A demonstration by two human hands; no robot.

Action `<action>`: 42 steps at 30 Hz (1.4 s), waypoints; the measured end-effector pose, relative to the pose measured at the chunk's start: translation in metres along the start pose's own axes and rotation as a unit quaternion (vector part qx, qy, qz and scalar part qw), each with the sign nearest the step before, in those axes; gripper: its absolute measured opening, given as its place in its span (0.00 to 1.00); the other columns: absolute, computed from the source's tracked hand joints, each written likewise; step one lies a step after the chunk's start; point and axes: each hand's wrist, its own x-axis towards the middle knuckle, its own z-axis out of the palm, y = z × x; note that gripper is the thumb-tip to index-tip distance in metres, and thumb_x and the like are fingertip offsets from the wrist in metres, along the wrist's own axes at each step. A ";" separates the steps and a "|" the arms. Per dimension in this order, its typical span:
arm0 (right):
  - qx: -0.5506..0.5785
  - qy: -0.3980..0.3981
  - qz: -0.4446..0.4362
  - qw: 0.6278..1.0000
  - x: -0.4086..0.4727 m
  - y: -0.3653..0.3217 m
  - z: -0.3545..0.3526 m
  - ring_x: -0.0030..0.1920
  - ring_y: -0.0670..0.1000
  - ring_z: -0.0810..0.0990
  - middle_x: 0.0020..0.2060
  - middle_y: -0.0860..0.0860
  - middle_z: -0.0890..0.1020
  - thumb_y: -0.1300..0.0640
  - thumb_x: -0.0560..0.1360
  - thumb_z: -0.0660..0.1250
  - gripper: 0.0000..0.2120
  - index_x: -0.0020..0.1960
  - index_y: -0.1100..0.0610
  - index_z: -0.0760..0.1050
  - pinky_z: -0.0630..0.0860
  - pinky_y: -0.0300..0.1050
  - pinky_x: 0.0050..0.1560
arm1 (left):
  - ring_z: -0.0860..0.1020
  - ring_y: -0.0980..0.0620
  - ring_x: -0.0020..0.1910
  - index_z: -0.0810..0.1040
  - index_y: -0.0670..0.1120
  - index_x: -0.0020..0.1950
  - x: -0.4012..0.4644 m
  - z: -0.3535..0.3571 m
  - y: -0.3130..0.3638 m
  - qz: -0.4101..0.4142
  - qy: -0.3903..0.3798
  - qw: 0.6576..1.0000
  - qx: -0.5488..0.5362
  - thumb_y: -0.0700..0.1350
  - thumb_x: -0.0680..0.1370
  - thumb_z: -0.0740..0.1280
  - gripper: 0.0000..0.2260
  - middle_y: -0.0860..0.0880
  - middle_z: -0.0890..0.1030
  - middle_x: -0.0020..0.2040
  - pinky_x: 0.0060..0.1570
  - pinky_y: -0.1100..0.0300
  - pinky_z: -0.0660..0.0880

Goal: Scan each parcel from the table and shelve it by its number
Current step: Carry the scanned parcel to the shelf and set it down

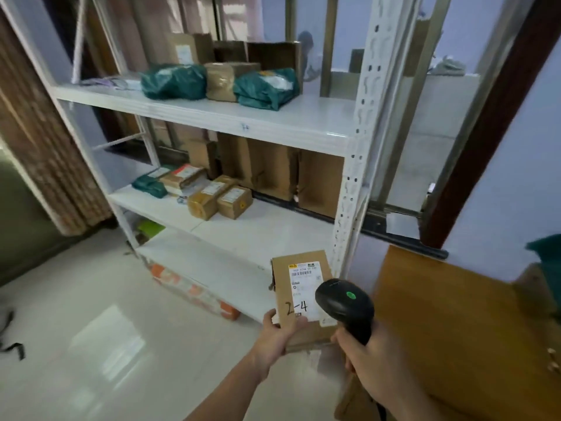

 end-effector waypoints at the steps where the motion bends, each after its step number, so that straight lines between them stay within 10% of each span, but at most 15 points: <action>1: -0.003 -0.004 -0.009 1.000 0.004 -0.009 0.011 0.26 0.41 0.78 0.24 0.48 0.79 0.58 0.78 0.69 0.01 0.47 0.54 0.79 0.70 0.30 0.29 | 0.84 0.52 0.56 0.60 0.51 0.76 -0.001 -0.018 0.001 0.001 0.020 1.000 -0.017 0.64 0.63 0.81 0.49 0.51 0.83 0.60 0.51 0.53 0.83; 12: -0.016 -0.055 -0.062 0.996 0.087 -0.090 0.090 0.27 0.46 0.81 0.28 0.50 0.81 0.55 0.78 0.68 0.03 0.51 0.53 0.78 0.77 0.40 0.33 | 0.84 0.53 0.53 0.65 0.46 0.70 0.024 -0.156 0.031 0.024 0.150 0.986 -0.067 0.56 0.72 0.79 0.35 0.48 0.82 0.60 0.34 0.68 0.78; 42: -0.042 -0.011 0.019 0.999 0.251 -0.208 0.271 0.28 0.44 0.79 0.30 0.46 0.80 0.55 0.77 0.68 0.05 0.53 0.52 0.77 0.77 0.39 0.34 | 0.84 0.48 0.58 0.68 0.51 0.70 0.219 -0.372 0.097 0.021 0.051 0.998 -0.043 0.65 0.59 0.82 0.46 0.48 0.83 0.61 0.63 0.47 0.81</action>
